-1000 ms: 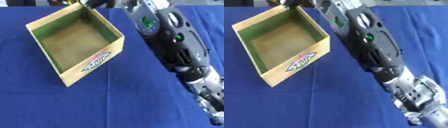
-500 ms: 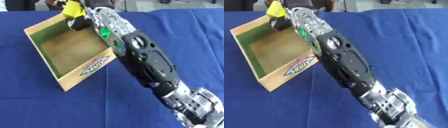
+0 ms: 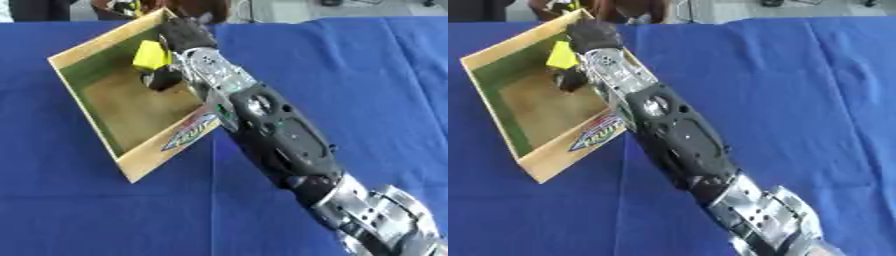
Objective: Pick up objects on the table and place them in the box.
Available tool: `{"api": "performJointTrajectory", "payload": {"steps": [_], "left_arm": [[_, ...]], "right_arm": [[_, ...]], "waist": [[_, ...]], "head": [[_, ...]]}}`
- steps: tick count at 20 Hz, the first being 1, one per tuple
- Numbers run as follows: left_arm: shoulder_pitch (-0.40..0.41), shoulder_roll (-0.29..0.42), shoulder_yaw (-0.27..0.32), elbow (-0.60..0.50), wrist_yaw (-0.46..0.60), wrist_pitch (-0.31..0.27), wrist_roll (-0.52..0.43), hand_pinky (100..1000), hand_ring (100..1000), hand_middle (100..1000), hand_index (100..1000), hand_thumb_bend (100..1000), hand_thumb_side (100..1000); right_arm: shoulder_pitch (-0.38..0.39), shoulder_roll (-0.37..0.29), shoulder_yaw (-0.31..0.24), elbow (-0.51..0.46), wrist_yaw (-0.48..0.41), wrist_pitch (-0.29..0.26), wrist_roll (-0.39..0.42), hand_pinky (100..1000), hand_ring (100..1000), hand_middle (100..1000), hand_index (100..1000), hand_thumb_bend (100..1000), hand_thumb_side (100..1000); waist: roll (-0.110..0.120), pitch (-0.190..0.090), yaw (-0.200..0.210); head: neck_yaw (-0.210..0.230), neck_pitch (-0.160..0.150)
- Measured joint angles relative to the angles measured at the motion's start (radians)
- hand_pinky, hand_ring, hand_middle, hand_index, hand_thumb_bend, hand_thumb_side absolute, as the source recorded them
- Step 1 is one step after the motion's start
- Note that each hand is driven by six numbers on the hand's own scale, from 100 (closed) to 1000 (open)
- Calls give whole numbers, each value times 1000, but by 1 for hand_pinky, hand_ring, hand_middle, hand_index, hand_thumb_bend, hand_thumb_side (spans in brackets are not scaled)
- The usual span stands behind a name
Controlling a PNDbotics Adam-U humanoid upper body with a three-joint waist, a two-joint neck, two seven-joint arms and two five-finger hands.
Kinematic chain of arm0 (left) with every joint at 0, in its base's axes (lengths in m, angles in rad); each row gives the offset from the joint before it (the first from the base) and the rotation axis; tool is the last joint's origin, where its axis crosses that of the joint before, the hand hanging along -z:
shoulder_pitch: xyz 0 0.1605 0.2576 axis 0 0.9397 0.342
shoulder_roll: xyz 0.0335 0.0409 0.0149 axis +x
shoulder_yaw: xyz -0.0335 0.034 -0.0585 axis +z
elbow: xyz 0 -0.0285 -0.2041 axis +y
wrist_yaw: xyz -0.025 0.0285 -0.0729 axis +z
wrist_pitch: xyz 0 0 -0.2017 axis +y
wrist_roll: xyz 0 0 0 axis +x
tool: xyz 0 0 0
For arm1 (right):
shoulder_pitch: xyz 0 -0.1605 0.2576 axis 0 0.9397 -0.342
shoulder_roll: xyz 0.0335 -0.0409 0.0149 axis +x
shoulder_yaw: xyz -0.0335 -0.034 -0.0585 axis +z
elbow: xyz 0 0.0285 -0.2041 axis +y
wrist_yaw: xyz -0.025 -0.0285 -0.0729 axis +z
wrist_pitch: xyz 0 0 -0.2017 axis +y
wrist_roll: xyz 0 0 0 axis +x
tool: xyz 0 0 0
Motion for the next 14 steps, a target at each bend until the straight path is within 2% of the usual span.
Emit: {"api": "performJointTrajectory", "payload": {"steps": [3, 5, 6, 8, 9, 10, 11, 13, 14], "left_arm": [[0, -4, 0, 0, 1, 0, 0, 696, 723, 712, 851, 100, 929], [0, -7, 0, 0, 1, 0, -1, 696, 723, 712, 851, 100, 929], [0, -7, 0, 0, 1, 0, -1, 696, 723, 712, 851, 100, 929], [0, -7, 0, 0, 1, 0, -1, 696, 723, 712, 852, 100, 929], [0, -7, 0, 0, 1, 1, -1, 696, 723, 712, 852, 100, 929], [0, -7, 0, 0, 1, 1, -1, 696, 724, 713, 851, 100, 929], [0, -7, 0, 0, 1, 1, -2, 696, 724, 713, 851, 100, 929], [0, -7, 0, 0, 1, 1, -3, 697, 724, 713, 851, 100, 928], [0, -7, 0, 0, 1, 1, -4, 697, 724, 713, 851, 100, 929]], "right_arm": [[-6, 3, -5, 6, 0, -19, 44, 551, 521, 386, 416, 100, 408], [-11, 6, -6, 5, 0, -30, 74, 607, 594, 479, 568, 100, 424], [-11, 6, -7, 2, 0, -35, 89, 615, 613, 497, 593, 100, 431], [-11, 6, -8, -9, 0, -43, 118, 664, 720, 607, 734, 111, 477], [-11, 6, -8, -17, 0, -45, 129, 683, 753, 653, 780, 226, 518], [-11, 6, -8, -26, 1, -46, 137, 715, 792, 721, 851, 430, 589], [-11, 6, -7, -34, 5, -46, 144, 723, 803, 744, 872, 490, 604], [-11, 5, -7, -48, 20, -43, 150, 758, 862, 820, 937, 731, 670], [-11, 5, -7, -52, 31, -40, 153, 764, 873, 829, 944, 751, 692]], "waist": [[0, 0, 0], [0, 0, 0], [0, 0, 1], [0, 0, 1], [-1, 0, 1], [-1, 0, 0], [-1, 0, -1], [-1, 0, -3], [-1, 0, -4]], "head": [[-2, 0], [-3, 0], [-3, 0], [-3, 0], [-3, 0], [-3, 0], [-3, -1], [-3, -3], [-3, -4]]}}
